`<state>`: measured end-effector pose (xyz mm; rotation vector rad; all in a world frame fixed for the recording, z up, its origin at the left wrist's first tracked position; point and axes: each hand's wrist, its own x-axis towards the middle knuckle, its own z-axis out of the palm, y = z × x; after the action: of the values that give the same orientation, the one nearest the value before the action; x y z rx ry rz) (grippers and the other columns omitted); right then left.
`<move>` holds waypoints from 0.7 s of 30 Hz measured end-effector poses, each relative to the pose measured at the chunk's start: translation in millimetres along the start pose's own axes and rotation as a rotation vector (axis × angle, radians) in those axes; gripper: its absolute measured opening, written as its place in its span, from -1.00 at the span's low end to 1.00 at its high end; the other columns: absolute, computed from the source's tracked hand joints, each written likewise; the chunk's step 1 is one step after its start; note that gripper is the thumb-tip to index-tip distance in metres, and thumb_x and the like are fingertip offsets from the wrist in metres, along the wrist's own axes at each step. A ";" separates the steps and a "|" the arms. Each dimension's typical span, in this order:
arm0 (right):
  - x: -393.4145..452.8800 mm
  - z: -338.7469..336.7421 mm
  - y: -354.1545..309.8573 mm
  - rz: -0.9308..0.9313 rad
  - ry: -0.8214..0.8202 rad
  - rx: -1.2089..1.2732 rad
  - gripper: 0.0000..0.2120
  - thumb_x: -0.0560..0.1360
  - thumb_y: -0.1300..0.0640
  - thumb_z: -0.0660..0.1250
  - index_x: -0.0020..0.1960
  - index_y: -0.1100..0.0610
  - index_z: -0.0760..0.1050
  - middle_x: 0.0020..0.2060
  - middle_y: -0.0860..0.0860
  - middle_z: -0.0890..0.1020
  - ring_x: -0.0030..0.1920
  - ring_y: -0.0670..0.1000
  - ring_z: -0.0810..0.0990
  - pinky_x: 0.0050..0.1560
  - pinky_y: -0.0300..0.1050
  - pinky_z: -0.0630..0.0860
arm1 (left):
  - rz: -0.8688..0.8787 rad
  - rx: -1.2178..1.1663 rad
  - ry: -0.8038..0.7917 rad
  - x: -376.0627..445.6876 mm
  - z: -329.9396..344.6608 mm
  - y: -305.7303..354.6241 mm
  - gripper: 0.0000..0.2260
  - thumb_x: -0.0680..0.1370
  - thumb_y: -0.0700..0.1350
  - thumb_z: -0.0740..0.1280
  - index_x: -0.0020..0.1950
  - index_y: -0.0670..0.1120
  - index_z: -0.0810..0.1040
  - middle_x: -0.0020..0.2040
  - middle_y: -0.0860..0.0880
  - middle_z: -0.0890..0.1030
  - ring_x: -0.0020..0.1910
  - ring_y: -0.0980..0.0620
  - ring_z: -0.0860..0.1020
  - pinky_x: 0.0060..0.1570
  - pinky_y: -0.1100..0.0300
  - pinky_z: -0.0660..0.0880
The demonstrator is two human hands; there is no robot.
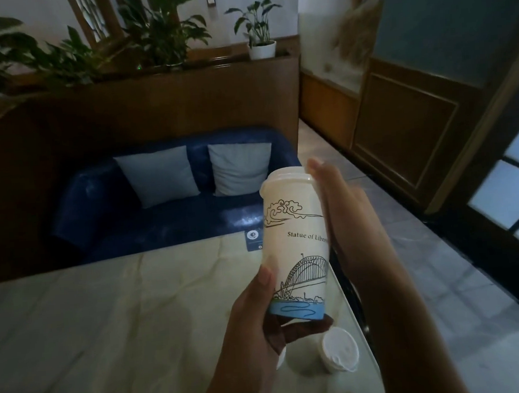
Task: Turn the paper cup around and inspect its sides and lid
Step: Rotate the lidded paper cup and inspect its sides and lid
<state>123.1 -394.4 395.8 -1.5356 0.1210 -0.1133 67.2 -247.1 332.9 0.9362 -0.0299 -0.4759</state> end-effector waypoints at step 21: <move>-6.4 -3.6 4.3 -0.076 -0.202 0.351 -0.54 0.62 -0.22 0.13 -0.26 -0.11 0.69 -0.41 -0.07 0.69 -0.37 -0.14 0.69 -0.33 -0.25 0.60 | -0.182 -0.273 -0.348 -18.6 4.2 22.9 -0.40 0.43 0.02 0.49 0.34 -0.27 0.45 0.15 -0.42 0.57 0.06 -0.40 0.58 0.14 -0.22 0.51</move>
<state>116.2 -396.8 391.4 -1.1931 -0.1136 -0.0362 58.2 -231.4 356.6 0.5824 -0.1920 -0.7879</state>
